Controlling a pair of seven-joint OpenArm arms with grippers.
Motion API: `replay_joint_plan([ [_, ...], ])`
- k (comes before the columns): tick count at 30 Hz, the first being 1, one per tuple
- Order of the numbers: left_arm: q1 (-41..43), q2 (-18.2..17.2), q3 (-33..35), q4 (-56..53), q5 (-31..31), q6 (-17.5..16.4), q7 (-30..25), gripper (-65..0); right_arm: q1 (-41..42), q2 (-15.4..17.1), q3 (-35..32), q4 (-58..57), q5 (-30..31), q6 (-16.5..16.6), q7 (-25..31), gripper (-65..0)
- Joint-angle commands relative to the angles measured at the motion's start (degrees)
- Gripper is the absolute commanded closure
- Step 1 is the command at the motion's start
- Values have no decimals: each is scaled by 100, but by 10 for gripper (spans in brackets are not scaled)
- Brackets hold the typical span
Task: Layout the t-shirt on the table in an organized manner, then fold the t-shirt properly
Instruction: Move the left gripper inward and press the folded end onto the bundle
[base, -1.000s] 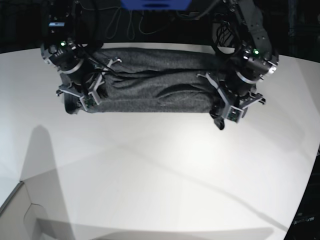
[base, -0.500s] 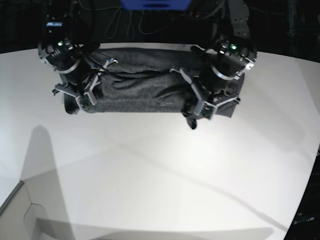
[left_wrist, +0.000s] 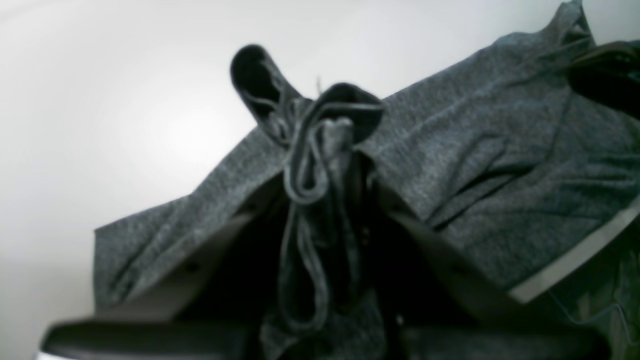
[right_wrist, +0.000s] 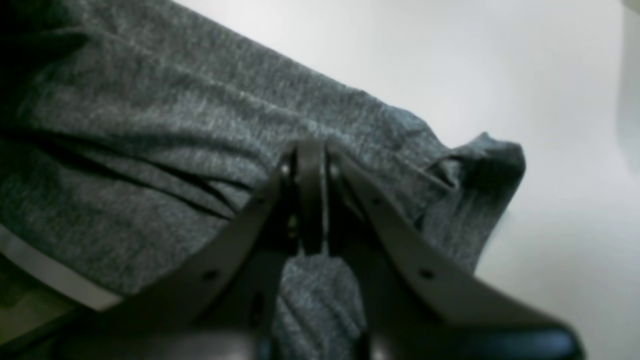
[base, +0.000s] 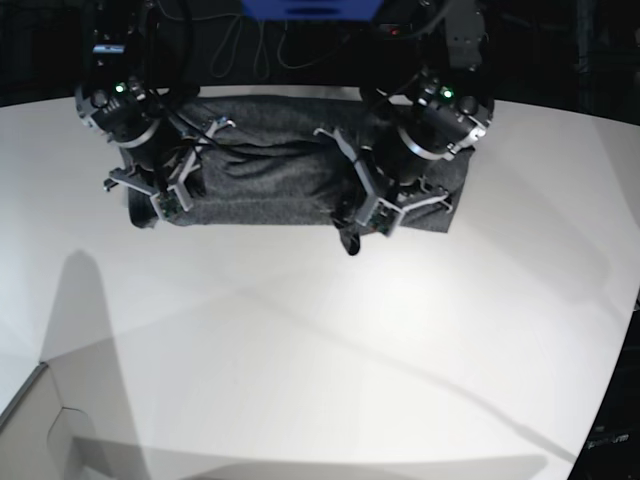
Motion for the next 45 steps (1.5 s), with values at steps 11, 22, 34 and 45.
replay_joint_plan([
  [11,-31,-203,503,85,-107,7,-163,-221,31,43,6,118,71,-11,108,0],
  [22,-31,-212,231,375,-160,-1,-137,-226,48,43,-3,118,71,-11,108,0],
  [34,-559,-115,-1440,-346,-116,-1,-84,-224,57,43,-11,91,71,-11,108,0],
  [45,-524,-1108,1189,-275,-178,-54,883,-224,75,52,-3,82,71,-11,134,0],
])
